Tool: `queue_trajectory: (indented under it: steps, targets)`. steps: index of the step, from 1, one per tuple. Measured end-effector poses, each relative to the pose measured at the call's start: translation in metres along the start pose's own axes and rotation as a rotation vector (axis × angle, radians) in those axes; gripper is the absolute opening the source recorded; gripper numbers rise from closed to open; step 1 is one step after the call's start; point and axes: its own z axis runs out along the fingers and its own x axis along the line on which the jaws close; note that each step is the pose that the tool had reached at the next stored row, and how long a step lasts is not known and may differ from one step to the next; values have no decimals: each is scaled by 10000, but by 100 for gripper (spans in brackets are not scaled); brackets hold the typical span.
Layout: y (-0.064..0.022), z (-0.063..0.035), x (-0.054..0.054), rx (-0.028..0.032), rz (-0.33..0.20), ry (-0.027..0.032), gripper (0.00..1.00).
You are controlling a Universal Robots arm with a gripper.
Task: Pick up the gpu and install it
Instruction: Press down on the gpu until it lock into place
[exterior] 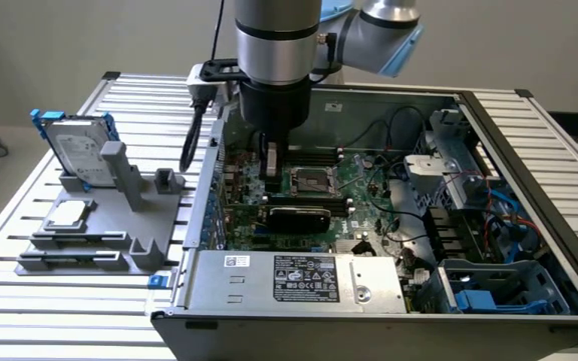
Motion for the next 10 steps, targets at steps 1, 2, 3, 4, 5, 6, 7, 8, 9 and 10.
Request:
queue_trajectory:
  steps: [1, 2, 3, 4, 5, 6, 7, 8, 9, 10]
  targets:
    - [-15, 0, -1, 17, 0, -1, 11]
    - [-20, 0, 0, 17, 1, -2, 11]
    - [-23, -1, 0, 18, 1, -3, 11]
    - [-23, -2, -1, 18, 1, -4, 11]
    - [-23, -4, -1, 18, 1, -3, 11]
    - [-23, -5, -1, 18, 1, -4, 11]
    - [-23, -7, -1, 18, 1, -3, 11]
    - [-23, -9, -1, 17, 0, -3, 11]
    - [-23, -11, -1, 18, 1, -3, 11]
    - [-23, -13, -1, 17, 0, -3, 11]
